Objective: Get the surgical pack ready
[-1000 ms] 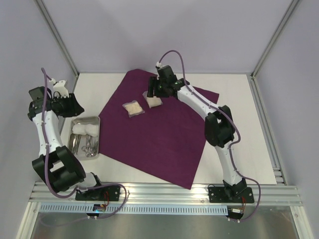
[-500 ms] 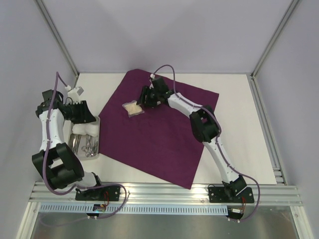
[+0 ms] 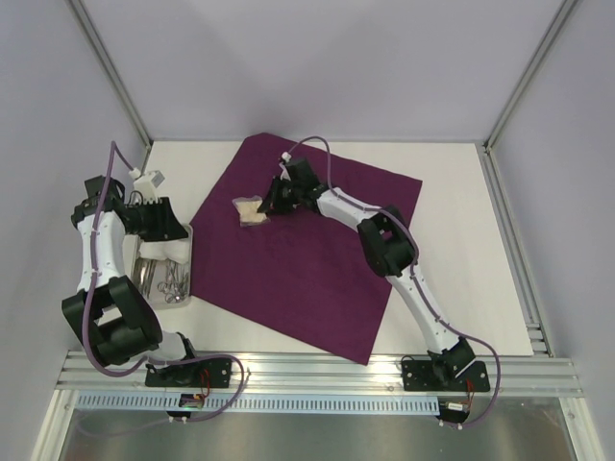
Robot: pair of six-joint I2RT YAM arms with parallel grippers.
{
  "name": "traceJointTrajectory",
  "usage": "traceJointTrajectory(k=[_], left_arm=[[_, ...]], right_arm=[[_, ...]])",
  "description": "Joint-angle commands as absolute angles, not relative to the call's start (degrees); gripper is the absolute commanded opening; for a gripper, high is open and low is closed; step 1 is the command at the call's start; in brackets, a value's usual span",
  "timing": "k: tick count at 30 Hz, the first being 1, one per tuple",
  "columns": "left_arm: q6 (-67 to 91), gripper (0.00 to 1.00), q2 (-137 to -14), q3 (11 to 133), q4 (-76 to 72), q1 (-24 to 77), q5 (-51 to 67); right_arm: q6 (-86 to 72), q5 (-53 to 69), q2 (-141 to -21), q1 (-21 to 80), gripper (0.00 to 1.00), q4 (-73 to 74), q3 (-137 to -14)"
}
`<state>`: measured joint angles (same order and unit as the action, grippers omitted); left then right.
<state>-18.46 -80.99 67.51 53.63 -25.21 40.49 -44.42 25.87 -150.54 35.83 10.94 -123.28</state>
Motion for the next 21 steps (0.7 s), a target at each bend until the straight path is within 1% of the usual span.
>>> traceJointTrajectory(k=[1,2,4,5,7,8,9,11,13,14,16,21], left_arm=[[-20.7,0.45,-80.2,68.9,56.2,-25.0,42.7],[-21.0,0.45,-80.3,69.2,56.9,-25.0,43.0],[-21.5,0.46,-80.6,69.8,58.3,-25.0,43.5],[-21.5,0.5,-80.5,70.0,58.6,-25.0,43.9],[-21.4,0.51,-80.1,70.6,59.8,-25.0,45.7],[-21.5,0.56,-79.9,70.8,60.4,-24.9,46.7],[-22.0,0.58,-79.8,71.2,61.2,-24.7,47.7],[-23.8,0.63,-79.5,72.4,64.1,-24.2,51.7],[-24.5,0.65,-79.1,73.2,66.1,-23.5,55.8],[-24.5,0.7,-78.8,73.1,66.4,-23.1,57.2],[-25.0,0.74,-78.1,73.3,67.4,-22.2,60.9],[-24.4,0.76,-75.2,73.6,67.5,-22.1,66.1]], right_arm=[[-46.1,28.8,-148.0,36.0,0.03,7.7,-122.7],[-46.4,29.1,-146.9,36.0,0.0,7.0,-122.0],[-47.4,29.0,-142.2,36.1,0.0,2.6,-116.8],[-47.5,27.8,-140.3,36.5,0.0,1.2,-114.4],[-47.2,26.0,-133.7,37.5,0.0,-4.1,-106.8],[-47.0,24.1,-131.4,38.0,0.0,-8.0,-104.0],[-47.1,23.2,-127.0,38.6,0.01,-10.0,-98.5],[-45.8,19.8,-120.7,40.5,0.0,-14.0,-94.2],[-44.7,17.3,-117.2,42.8,0.0,-16.1,-88.3],[-43.6,15.3,-114.4,43.7,0.01,-18.3,-86.5],[-42.6,13.5,-111.8,46.3,0.01,-20.7,-82.4],[-41.3,10.7,-106.7,50.4,0.0,-26.4,-79.0]])
